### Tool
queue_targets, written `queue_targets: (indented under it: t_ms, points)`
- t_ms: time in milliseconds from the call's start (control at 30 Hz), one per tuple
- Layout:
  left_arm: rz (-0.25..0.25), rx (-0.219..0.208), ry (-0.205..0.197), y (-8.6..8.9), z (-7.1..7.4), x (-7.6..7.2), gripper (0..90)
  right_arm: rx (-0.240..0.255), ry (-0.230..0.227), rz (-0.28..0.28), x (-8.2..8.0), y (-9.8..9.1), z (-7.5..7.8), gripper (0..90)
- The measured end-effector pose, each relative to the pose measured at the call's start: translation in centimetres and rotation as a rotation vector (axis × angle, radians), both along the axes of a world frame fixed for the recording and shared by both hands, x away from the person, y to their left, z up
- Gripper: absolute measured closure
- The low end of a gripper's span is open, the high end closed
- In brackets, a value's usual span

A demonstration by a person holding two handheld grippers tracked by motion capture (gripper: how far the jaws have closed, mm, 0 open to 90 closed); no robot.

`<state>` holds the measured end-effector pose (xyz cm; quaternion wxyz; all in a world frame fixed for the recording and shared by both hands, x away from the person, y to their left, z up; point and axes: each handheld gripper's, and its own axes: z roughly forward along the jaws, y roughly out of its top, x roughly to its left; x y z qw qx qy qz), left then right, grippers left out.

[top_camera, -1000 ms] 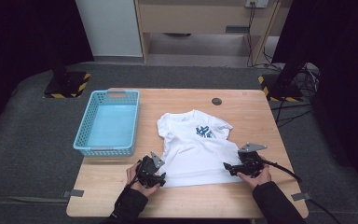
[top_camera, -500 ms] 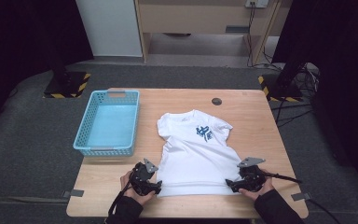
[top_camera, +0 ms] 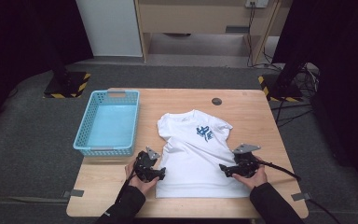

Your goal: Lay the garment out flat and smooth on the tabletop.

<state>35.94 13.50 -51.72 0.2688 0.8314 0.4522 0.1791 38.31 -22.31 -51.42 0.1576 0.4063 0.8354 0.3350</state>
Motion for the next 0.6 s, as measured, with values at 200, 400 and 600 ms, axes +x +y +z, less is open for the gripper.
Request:
queue_targets:
  t_ms: [200,400,600]
  points:
    - [0.008,0.007,0.035,0.5,0.2,-1.0,26.3,-0.059,0.047,0.038,0.0,1.6,-0.9,17.1]
    - [0.001,-0.014,0.071,1.4,0.3,-2.2,25.5,-0.045,0.065,-0.028,-1.4,0.6,-1.0,16.6]
    - [-0.007,-0.017,0.053,1.2,0.5,-1.6,26.7,-0.053,0.103,-0.025,-3.1,0.5,-0.3,15.1]
